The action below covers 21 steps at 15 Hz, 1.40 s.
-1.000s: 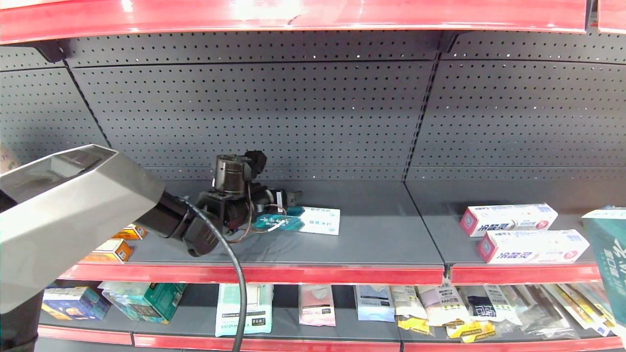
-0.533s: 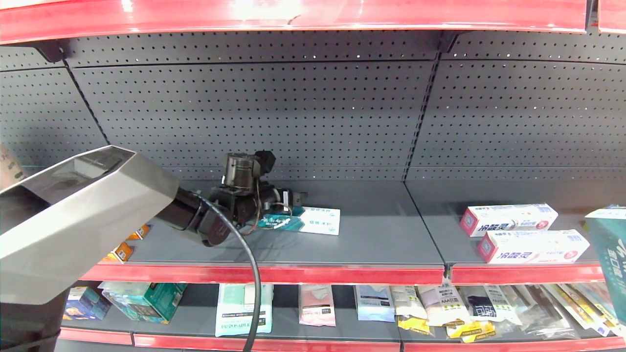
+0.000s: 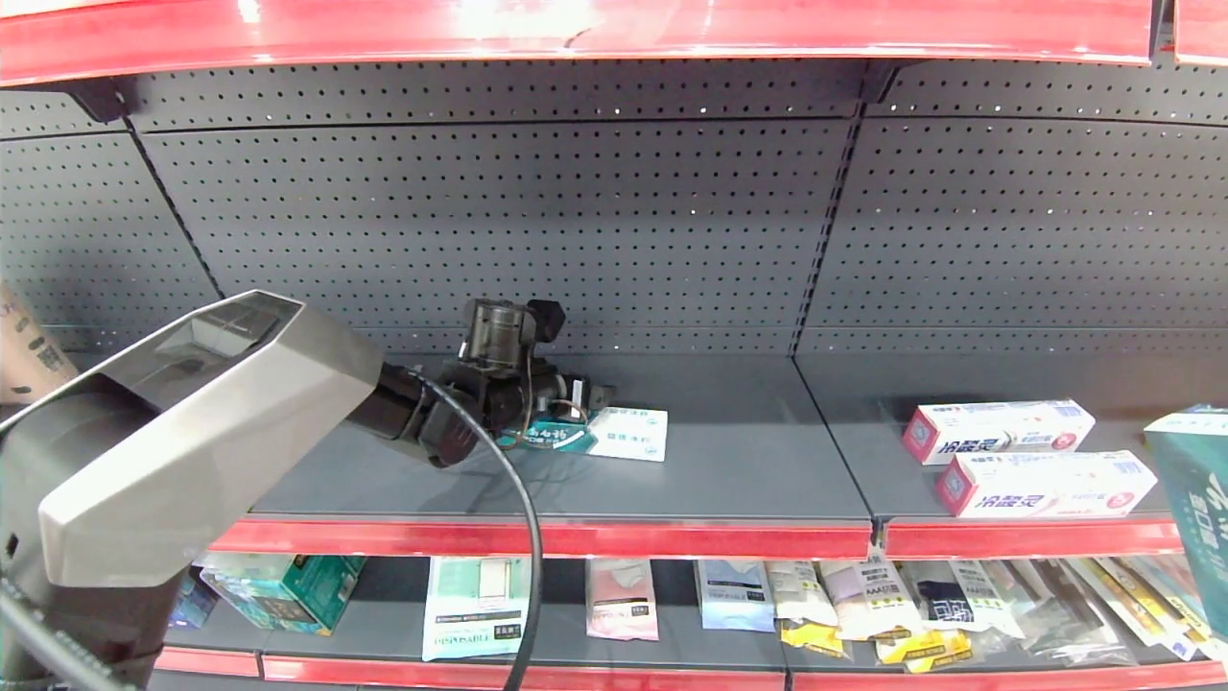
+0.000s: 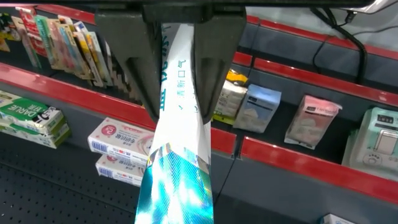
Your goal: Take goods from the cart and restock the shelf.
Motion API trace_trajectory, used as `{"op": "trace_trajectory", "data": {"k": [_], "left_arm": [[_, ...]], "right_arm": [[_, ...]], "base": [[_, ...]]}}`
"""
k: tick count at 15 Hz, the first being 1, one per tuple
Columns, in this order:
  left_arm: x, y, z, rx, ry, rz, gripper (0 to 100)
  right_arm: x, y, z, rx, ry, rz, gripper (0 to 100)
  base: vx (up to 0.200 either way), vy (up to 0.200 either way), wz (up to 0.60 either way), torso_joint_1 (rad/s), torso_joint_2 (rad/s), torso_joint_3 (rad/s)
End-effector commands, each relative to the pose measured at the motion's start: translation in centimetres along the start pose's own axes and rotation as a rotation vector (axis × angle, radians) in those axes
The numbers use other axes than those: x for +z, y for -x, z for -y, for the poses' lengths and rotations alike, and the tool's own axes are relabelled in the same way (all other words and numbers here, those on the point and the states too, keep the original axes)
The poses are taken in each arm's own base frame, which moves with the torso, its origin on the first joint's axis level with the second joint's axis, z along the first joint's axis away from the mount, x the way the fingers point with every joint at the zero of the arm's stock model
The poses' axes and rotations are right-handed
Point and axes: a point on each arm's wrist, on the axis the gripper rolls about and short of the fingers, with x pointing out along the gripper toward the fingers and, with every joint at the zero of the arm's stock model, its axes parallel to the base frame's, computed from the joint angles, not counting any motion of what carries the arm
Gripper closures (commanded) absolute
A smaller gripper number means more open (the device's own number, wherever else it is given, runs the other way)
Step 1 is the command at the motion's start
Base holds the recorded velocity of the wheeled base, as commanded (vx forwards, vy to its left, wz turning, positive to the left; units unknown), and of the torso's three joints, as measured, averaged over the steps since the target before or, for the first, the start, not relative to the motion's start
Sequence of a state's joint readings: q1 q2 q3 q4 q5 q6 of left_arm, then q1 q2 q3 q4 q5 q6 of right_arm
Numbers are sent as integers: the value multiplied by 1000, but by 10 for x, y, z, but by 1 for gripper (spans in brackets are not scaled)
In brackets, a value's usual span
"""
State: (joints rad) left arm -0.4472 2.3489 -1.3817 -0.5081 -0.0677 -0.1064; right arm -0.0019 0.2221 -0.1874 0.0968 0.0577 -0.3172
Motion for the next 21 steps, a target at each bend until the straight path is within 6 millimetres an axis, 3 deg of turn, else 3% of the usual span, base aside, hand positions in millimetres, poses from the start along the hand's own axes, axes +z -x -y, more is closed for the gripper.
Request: {"op": "trace_trajectory", "data": {"k": [1,10,21], "left_arm": [[1,-8,3,1,-18,10,0],[-6,-12,5,-12,-26,-30,0],[-11,0,2,-13,-26,-107,0]], "right_arm": [[-1,1,0,-4,2,5,100],[-1,1,0,-5,4,8,100],[-3,0,-1,-1,3,-2,100]], "base": [[0,0,0,0,0,0],[0,0,0,0,0,0],[0,0,0,0,0,0]]}}
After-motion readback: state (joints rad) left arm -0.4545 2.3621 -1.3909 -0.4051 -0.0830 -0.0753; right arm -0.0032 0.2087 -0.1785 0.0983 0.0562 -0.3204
